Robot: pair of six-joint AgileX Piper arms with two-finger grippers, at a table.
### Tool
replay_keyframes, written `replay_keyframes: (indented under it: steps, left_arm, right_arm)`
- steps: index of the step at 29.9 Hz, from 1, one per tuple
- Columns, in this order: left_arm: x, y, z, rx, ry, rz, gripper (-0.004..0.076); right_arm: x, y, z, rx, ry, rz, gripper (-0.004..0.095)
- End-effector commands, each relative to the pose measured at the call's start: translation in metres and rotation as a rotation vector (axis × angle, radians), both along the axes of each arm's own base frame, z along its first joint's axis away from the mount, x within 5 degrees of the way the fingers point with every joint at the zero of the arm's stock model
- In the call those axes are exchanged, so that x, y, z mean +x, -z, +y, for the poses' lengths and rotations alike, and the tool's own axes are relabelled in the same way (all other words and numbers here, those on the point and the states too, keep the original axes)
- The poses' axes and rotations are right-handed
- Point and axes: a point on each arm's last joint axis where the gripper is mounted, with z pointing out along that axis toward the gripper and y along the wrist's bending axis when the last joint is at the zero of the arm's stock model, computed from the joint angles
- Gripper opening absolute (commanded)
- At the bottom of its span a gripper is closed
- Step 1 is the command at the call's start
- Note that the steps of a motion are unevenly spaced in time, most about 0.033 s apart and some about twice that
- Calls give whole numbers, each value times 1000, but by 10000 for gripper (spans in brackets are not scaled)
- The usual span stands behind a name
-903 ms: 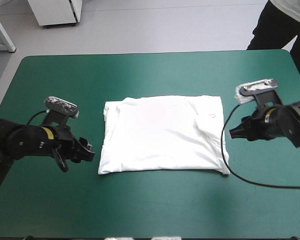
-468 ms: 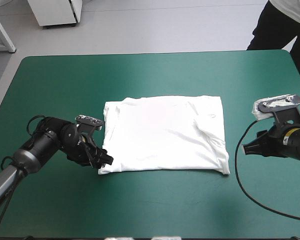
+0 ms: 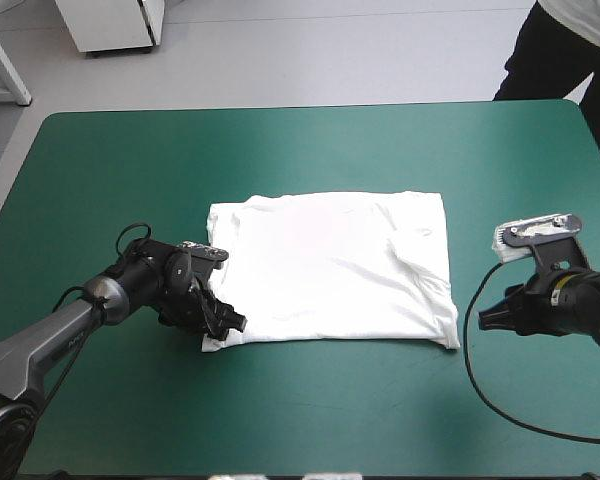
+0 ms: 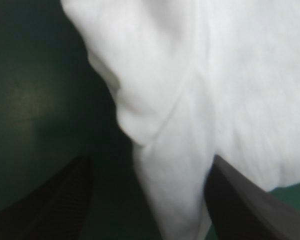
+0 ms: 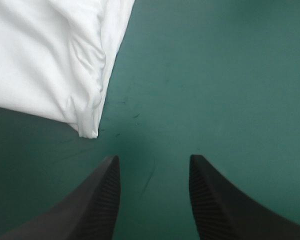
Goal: Fold the cloth
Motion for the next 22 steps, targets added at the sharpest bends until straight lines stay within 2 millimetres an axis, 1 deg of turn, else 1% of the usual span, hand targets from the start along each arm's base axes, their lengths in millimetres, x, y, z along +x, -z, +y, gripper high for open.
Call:
replay_keyframes:
  steps: [1, 4, 7, 10, 11, 13, 19, 22]
  left_arm:
    - [2, 0, -14, -29, 6, -21, 442]
    - [3, 10, -22, -23, 13, 6, 358]
    - [5, 20, -26, -24, 9, 30, 242]
    - [8, 27, -27, -25, 4, 37, 113]
    - [9, 28, -27, -25, 4, 32, 59]
    - [10, 30, -28, -22, 7, 32, -7]
    - [11, 31, -28, -26, 8, 23, -10]
    - [11, 31, -28, -25, 14, 22, -10]
  right_arm:
    - [1, 6, -1, -2, 2, -13, 442]
    - [4, 17, 3, 27, -10, -5, 518]
    - [10, 26, 8, 62, -19, 11, 601]
    - [19, 37, 14, 84, -23, 48, 616]
    - [23, 42, 16, 88, -24, 62, 616]
    - [32, 51, 19, 90, -25, 86, 616]
    - [64, 78, 34, 127, -43, 145, 622]
    - [79, 98, 40, 113, -47, 211, 623]
